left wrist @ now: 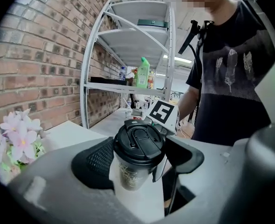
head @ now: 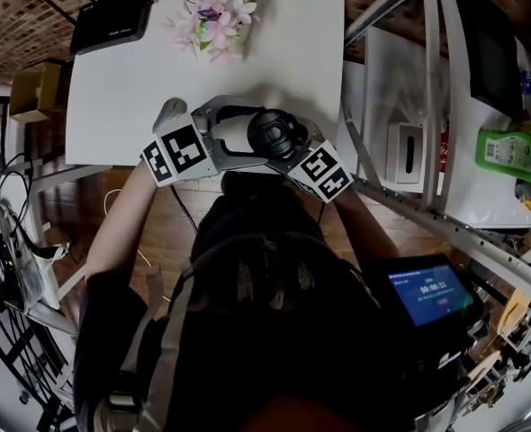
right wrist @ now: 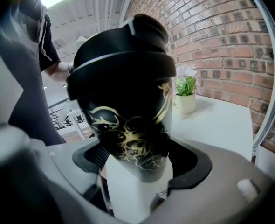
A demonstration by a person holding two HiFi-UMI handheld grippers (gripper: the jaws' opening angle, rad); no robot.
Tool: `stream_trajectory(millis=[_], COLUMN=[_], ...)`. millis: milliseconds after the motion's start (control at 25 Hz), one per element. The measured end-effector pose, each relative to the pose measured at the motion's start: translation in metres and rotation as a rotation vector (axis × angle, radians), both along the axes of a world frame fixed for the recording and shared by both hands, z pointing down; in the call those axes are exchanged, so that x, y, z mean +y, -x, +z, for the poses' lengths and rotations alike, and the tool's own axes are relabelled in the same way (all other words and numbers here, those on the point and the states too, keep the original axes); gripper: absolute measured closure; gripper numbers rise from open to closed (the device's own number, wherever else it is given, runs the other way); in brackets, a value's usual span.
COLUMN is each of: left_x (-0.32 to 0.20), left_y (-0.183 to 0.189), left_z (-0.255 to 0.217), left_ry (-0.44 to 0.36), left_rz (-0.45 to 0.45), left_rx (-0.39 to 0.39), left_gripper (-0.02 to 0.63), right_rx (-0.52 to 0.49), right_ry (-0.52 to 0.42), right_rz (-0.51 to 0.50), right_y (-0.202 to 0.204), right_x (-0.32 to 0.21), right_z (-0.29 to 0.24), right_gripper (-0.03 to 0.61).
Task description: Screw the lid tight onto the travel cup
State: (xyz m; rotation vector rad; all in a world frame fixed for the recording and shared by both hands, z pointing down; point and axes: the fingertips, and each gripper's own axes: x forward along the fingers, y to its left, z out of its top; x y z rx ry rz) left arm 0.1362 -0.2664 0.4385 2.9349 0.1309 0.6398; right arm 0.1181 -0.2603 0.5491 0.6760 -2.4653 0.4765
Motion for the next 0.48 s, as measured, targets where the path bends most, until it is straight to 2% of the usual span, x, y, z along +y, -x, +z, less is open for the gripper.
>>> stream_trajectory(millis=[280, 480], left_x=[-0.0022, -0.0026], left_y=[-0.0003, -0.0006], left_z=[-0.0015, -0.0009], left_ry=[0.007, -0.013], left_rz=[-0.112, -0.107], left_rx=[0.019, 0.015], left_gripper=[0.27, 0.262], right_rx=[-0.01, -0.022], right_ry=[-0.005, 0.003], right_rz=[-0.001, 0.002], right_y=[0.0018, 0.0017], right_x=[-0.001, -0.001], right_z=[-0.0022, -0.002], right_gripper=[0.189, 0.187])
